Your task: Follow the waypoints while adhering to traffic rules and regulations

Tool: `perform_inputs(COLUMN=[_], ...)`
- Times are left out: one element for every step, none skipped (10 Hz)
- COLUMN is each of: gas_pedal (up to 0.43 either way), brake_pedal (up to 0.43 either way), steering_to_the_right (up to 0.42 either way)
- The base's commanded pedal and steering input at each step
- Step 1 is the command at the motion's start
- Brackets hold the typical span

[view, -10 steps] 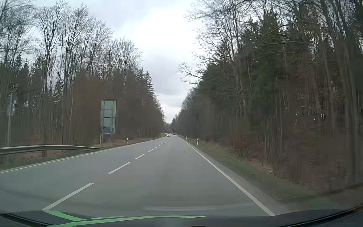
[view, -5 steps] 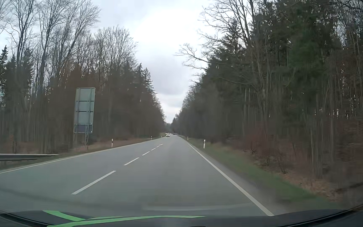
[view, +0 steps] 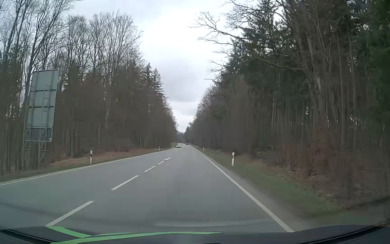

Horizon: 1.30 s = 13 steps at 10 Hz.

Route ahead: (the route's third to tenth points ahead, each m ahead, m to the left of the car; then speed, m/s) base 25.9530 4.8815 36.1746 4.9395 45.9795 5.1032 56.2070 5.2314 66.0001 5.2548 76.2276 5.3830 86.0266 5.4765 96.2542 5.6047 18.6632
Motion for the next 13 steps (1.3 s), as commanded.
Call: perform_inputs(gas_pedal=[0.130,0.130,0.130,0.130,0.130,0.130,0.130,0.130,0.130,0.130,0.130,0.130,0.138], brake_pedal=[0.000,0.000,0.000,0.000,0.000,0.000,0.000,0.000,0.000,0.000,0.000,0.000,0.000], steering_to_the_right=[0.001,0.001,0.001,0.001,0.001,0.001,0.001,0.001,0.001,0.001,0.001,0.001,0.001])
